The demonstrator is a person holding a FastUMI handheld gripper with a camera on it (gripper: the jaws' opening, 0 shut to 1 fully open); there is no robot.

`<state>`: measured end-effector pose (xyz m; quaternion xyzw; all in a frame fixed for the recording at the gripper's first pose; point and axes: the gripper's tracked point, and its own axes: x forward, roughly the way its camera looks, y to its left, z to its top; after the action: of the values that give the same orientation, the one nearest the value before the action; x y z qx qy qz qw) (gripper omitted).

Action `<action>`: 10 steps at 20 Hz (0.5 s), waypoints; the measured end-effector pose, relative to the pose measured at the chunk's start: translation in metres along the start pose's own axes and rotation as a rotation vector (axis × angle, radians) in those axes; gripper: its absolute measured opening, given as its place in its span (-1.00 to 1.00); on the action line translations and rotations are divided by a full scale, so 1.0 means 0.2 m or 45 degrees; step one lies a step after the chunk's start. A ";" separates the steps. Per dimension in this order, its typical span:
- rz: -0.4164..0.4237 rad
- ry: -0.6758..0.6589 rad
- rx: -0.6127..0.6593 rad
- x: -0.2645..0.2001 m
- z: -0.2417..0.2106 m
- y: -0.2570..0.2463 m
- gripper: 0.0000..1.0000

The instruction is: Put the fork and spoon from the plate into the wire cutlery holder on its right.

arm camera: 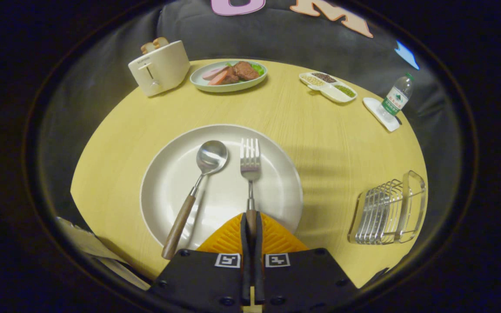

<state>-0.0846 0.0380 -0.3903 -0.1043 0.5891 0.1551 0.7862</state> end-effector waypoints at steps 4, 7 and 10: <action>0.010 -0.004 -0.002 -0.11 0.05 -0.04 -0.86; 0.021 -0.003 0.027 -0.21 0.10 -0.09 -0.86; 0.028 0.003 0.056 -0.29 0.13 -0.16 -0.86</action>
<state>-0.0647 0.0094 -0.3283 -0.0807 0.5942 0.1509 0.7859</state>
